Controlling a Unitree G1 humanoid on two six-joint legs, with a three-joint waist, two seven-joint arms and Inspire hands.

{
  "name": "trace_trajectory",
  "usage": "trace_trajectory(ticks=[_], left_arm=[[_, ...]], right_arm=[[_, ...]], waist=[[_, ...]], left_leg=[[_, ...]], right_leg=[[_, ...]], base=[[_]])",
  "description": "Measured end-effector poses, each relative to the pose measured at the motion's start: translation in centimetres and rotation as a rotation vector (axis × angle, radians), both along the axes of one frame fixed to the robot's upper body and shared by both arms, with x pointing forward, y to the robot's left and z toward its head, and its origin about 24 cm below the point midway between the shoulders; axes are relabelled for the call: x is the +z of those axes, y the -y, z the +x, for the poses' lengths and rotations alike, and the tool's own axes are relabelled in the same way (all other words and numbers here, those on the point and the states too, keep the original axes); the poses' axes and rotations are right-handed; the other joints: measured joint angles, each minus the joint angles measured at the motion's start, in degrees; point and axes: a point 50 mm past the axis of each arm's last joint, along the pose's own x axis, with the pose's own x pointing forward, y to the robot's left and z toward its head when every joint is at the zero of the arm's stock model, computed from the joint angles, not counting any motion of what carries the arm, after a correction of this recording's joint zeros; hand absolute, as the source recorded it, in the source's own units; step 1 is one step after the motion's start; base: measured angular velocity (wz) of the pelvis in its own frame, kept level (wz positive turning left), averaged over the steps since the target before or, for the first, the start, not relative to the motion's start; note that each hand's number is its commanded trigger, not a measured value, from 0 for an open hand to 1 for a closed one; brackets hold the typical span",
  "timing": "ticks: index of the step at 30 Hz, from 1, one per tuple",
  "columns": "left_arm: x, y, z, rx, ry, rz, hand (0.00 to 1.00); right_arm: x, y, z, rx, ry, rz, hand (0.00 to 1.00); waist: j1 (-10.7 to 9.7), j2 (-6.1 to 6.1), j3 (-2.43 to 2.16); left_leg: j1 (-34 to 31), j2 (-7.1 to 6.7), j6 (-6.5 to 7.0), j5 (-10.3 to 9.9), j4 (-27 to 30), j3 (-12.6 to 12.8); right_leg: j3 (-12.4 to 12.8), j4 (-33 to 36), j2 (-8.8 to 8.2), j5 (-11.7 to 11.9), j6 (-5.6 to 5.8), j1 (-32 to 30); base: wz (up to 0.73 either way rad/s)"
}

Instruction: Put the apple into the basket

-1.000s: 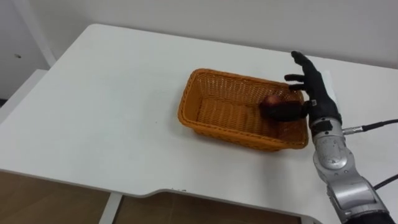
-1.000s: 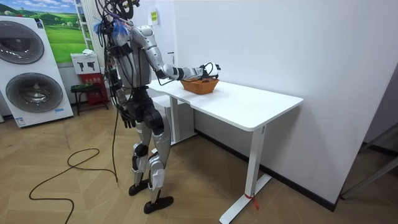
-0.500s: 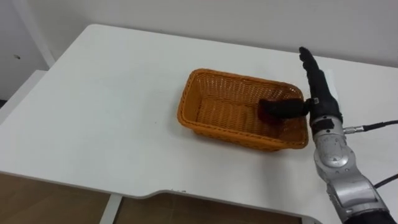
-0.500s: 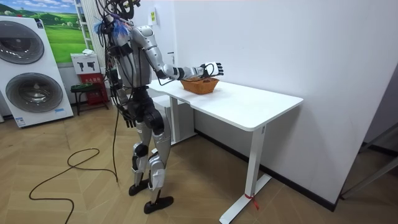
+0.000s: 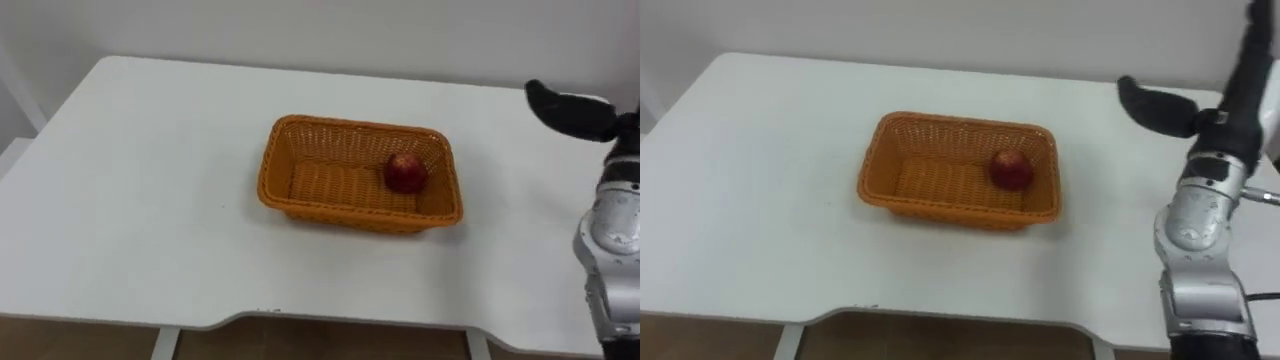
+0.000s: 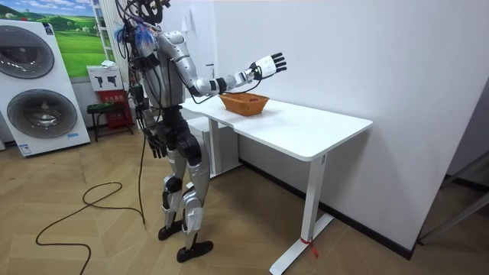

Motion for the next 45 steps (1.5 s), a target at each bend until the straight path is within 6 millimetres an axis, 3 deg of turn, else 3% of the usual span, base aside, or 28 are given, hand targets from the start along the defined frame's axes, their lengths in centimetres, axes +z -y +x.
trace_trajectory(ticks=[3,5,7,10,14,16,20,26,33,38,45], left_arm=[[0.1,-0.3,-0.6,0.031,0.002,0.010,0.00],[0.2,-0.4,-1.3,0.075,0.001,0.019,0.00],[0.3,-0.6,-1.3,0.092,0.007,0.032,0.00],[0.5,-1.1,-1.0,0.116,0.025,0.065,0.00],[0.6,-1.4,-0.6,0.128,0.046,0.080,0.00],[0.6,-1.5,-0.3,0.145,0.059,0.098,0.00],[0.6,-1.6,-0.4,0.166,0.054,0.110,0.00],[0.6,-1.7,0.0,0.193,0.070,0.110,0.00],[0.4,-1.2,-0.7,0.202,0.041,0.099,0.00],[0.2,-0.5,-0.8,0.217,0.022,0.079,0.00],[0.0,0.0,-0.6,0.219,0.000,0.067,0.00]], right_arm=[[0.2,2.8,-2.0,-0.156,0.049,0.029,0.00],[-0.8,4.7,-3.6,-0.294,0.067,0.110,0.00],[-1.8,6.2,-5.0,-0.410,0.068,0.182,0.00],[-4.7,8.3,-7.6,-0.599,-0.006,0.266,0.00],[-8.2,9.6,-11.2,-0.761,-0.125,0.352,0.00],[-11.3,10.0,-13.8,-0.866,-0.243,0.436,0.00],[-16.1,8.9,-18.8,-1.017,-0.436,0.591,0.00],[-20.7,5.7,-23.6,-1.106,-0.687,0.719,0.00],[-23.2,3.0,-25.5,-0.972,-0.953,0.746,0.00],[-25.2,0.2,-26.9,-0.725,-1.229,0.774,0.00],[-26.5,-2.6,-27.1,-0.443,-1.444,0.786,0.00]], waist=[[-0.97,0.04,-0.09],[-2.87,-0.14,-0.21],[-3.17,-0.22,-0.19],[-4.01,-0.44,-0.30],[-4.43,-0.30,-0.34],[-4.48,-0.08,-0.27],[-4.58,0.77,-0.43],[-4.09,0.77,-0.32],[-3.45,1.24,-0.06],[-2.13,1.50,-0.07],[0.35,2.45,0.06]], left_leg=[[0.25,0.13,-0.01,0.00,-0.15,0.74],[0.28,0.07,-0.01,0.00,-0.23,0.77],[0.26,0.07,0.00,0.00,-0.46,1.12],[0.28,0.10,0.00,0.00,-0.59,1.29],[0.25,0.10,0.00,0.00,-0.58,1.44],[0.13,0.11,0.02,-0.03,-0.85,1.45],[0.27,0.11,0.01,-0.02,-1.16,1.53],[0.50,0.00,0.02,-0.03,-1.17,1.93],[1.13,0.09,0.03,-0.04,-1.89,2.64],[1.18,0.04,0.04,-0.04,-1.91,2.62],[1.73,0.10,0.04,-0.11,-2.06,2.62]], right_leg=[[0.28,-0.06,0.12,0.03,-0.05,-0.06],[0.18,-0.05,0.05,0.03,-0.04,-0.04],[0.55,-0.10,0.09,0.03,-0.04,-0.27],[0.89,-0.12,0.16,0.03,-0.04,-0.36],[1.03,-0.09,0.17,0.03,-0.04,-0.47],[1.53,-0.06,0.20,0.03,-0.04,-0.61],[1.88,-0.14,0.30,-0.02,-0.08,-0.67],[3.34,-0.27,0.42,-0.13,-0.01,-0.68],[4.01,-0.36,0.56,-0.17,0.02,-0.99],[3.29,-0.69,0.49,-0.23,0.09,-0.61],[3.33,-1.07,0.61,-0.22,0.09,0.06]], base=[[-0.10],[0.00],[-0.07],[-0.04],[-0.01],[-0.02],[-0.02],[-0.04],[-0.07],[0.03],[0.00]])
